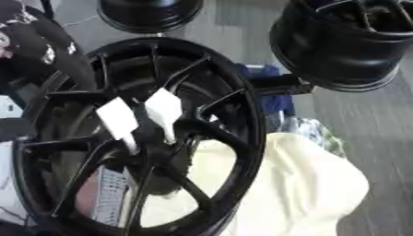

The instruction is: Pull the pin out of the wheel hub.

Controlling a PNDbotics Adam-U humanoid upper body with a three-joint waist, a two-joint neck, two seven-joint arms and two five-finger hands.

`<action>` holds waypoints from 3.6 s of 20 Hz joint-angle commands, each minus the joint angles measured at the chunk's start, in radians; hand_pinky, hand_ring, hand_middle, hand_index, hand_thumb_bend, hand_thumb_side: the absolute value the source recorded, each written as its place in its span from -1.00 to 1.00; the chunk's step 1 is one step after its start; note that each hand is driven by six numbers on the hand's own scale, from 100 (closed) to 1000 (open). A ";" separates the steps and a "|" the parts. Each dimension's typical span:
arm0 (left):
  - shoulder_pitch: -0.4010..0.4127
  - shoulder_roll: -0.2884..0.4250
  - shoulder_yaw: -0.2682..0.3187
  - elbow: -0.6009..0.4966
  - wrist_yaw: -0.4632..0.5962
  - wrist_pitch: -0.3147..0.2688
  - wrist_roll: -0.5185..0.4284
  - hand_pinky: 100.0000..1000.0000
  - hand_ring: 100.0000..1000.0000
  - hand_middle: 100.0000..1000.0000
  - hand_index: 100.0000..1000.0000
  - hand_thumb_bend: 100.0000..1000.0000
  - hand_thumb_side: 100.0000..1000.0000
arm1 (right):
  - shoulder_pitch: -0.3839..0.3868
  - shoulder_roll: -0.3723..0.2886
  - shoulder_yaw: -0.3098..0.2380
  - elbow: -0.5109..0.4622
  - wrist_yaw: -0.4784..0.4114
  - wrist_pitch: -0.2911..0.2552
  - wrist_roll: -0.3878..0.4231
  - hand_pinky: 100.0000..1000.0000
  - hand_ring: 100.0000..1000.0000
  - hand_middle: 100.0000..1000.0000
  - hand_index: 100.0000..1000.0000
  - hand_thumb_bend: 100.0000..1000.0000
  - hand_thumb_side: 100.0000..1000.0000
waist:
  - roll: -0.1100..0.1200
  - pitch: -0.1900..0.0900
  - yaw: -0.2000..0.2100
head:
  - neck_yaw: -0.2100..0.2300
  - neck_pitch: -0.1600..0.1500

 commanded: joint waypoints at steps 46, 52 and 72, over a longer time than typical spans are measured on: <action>0.016 -0.105 -0.044 0.071 -0.341 0.178 -0.013 0.63 0.59 0.40 0.67 -0.67 -0.73 | -0.027 0.042 -0.036 -0.018 -0.060 0.079 -0.122 -0.20 0.18 0.31 0.66 -0.54 -0.55 | -0.010 0.039 -0.033 | 0.022 -0.038; 0.014 -0.118 -0.048 0.109 -0.372 0.160 -0.013 0.60 0.55 0.35 0.64 -0.69 -0.80 | -0.029 0.046 -0.035 -0.018 -0.067 0.073 -0.122 -0.21 0.18 0.31 0.66 -0.54 -0.55 | -0.012 0.042 -0.034 | 0.023 -0.043; 0.017 -0.146 -0.085 0.166 -0.378 0.105 -0.013 0.54 0.40 0.10 0.47 -0.76 -0.85 | -0.030 0.066 -0.054 -0.018 -0.082 0.053 -0.122 -0.22 0.16 0.29 0.66 -0.54 -0.55 | -0.013 0.045 -0.040 | 0.027 -0.045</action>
